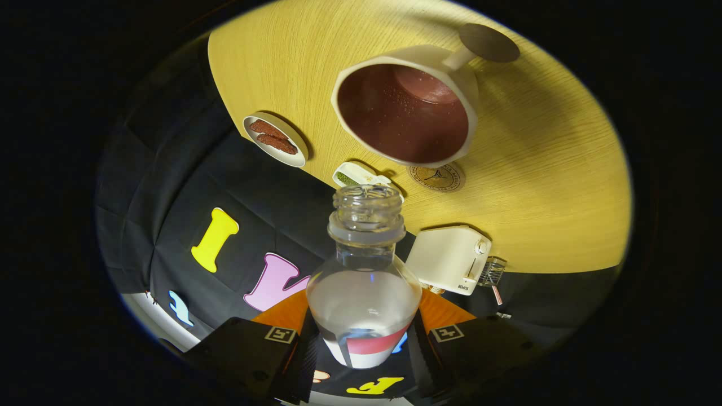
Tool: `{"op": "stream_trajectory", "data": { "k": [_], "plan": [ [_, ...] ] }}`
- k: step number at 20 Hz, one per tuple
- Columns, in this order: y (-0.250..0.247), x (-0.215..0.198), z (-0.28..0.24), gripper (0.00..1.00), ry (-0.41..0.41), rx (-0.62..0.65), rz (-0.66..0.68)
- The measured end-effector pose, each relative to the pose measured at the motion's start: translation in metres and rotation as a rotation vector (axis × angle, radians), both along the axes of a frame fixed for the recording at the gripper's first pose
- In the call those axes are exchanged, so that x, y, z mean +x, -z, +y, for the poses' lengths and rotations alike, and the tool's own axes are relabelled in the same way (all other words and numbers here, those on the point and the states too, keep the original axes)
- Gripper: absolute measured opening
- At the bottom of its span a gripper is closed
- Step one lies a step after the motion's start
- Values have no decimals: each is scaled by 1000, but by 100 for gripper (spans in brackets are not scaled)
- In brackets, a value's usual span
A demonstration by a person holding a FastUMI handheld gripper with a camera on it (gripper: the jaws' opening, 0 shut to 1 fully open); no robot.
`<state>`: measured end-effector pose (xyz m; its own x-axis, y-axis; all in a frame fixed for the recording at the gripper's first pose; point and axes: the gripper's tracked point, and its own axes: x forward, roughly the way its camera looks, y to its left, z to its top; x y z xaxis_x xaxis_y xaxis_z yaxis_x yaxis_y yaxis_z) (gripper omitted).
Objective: Take the bottle from table, then pour the juice into the cup, finally place the bottle on the coaster
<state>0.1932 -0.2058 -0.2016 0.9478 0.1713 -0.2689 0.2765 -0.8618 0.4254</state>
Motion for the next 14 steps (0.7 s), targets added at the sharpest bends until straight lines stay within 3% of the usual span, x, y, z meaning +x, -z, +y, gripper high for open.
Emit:
{"op": "stream_trajectory", "data": {
  "k": [9, 12, 14],
  "plan": [
    [-7, -15, -3, 71, -4, -191, -56],
    [-9, -29, -1, 71, -65, -381, -97],
    [-7, -42, 7, 71, -157, -540, -125]
  ]
}}
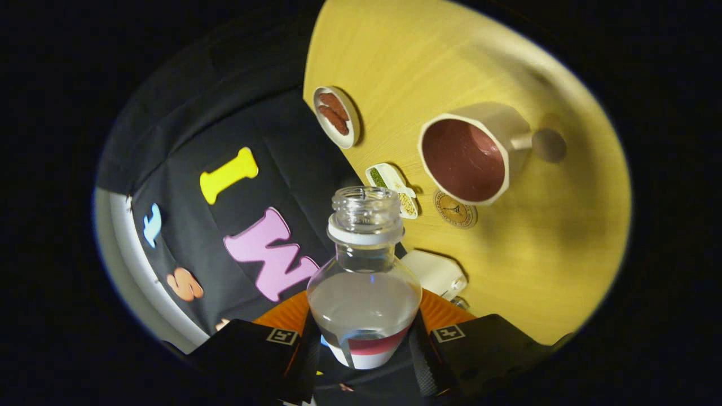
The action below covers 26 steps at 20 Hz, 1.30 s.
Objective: Take the bottle from table, then pour the juice into the cup, finally place the bottle on the coaster
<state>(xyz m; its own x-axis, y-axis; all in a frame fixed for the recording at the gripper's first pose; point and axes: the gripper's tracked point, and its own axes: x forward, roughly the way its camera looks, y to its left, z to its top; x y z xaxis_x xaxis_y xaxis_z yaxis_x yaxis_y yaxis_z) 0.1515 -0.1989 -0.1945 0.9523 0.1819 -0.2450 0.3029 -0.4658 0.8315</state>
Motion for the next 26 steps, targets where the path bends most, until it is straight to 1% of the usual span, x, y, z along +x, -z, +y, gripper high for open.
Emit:
{"op": "stream_trajectory", "data": {
  "k": [2, 7, 10, 13, 14, 16, 18, 21, 23, 26],
  "plan": [
    [2, -11, 8, 71, -97, -185, -22],
    [7, -43, 24, 71, -303, -638, -127],
    [10, -54, 32, 71, -364, -912, -207],
    [32, -65, 44, 71, -476, -1183, -271],
    [39, -66, 42, 71, -484, -1270, -280],
    [46, -61, 35, 71, -473, -1442, -293],
    [54, -53, 30, 71, -467, -1584, -280],
    [45, -31, 26, 71, -403, -1762, -259],
    [37, -5, 26, 71, -363, -1869, -240],
    [26, 36, 38, 71, -312, -1939, -239]
  ]
}}
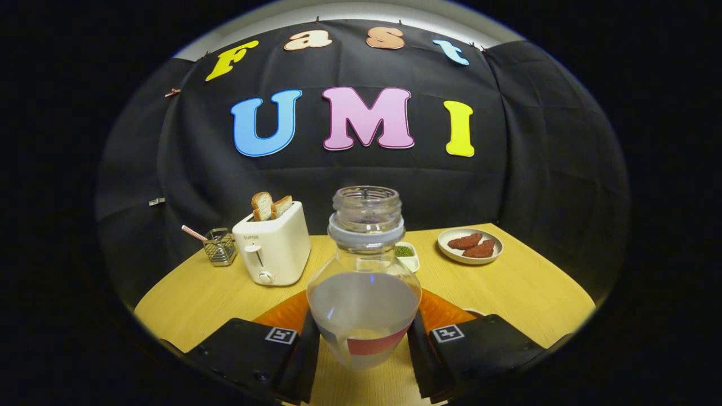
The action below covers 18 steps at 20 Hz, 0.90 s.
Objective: Take the bottle from table, then pour the juice into the cup, finally place the bottle on the coaster
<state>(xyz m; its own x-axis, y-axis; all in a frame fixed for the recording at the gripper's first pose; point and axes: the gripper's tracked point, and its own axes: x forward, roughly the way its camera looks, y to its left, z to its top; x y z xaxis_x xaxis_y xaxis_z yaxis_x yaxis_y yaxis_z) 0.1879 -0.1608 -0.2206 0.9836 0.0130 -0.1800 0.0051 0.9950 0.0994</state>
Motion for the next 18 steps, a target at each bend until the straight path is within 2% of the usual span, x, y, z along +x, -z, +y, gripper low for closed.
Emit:
{"op": "stream_trajectory", "data": {
  "k": [3, 8, 13, 18],
  "plan": [
    [-4, 36, 7, 71, 35, -33, -31],
    [19, 84, 11, 71, 99, -88, -15],
    [48, 114, 13, 72, 121, -104, 17],
    [64, 125, 5, 72, 162, -56, 58]
  ]
}}
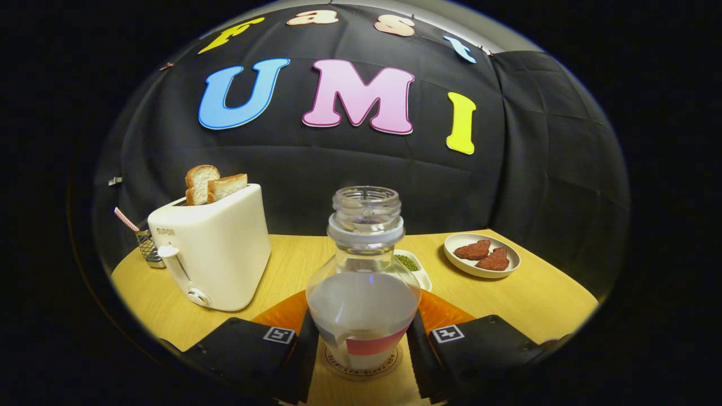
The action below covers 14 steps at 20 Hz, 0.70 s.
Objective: Take the bottle from table, then pour the juice into the cup, finally place the bottle on the coaster
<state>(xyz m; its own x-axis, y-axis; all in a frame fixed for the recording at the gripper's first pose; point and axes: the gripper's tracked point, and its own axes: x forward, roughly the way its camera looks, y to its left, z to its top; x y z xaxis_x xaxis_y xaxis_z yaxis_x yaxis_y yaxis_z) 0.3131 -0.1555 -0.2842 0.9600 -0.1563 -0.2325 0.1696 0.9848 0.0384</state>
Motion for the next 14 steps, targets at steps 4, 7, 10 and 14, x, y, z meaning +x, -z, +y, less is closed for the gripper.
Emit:
{"op": "stream_trajectory", "data": {
  "k": [4, 7, 10, 14],
  "plan": [
    [0, 3, -4, 73, 20, 27, -6],
    [1, 4, -4, 75, 19, 20, -2],
    [9, -4, -4, 84, 22, 11, 42],
    [19, -18, 6, 97, -32, 18, 104]
  ]
}}
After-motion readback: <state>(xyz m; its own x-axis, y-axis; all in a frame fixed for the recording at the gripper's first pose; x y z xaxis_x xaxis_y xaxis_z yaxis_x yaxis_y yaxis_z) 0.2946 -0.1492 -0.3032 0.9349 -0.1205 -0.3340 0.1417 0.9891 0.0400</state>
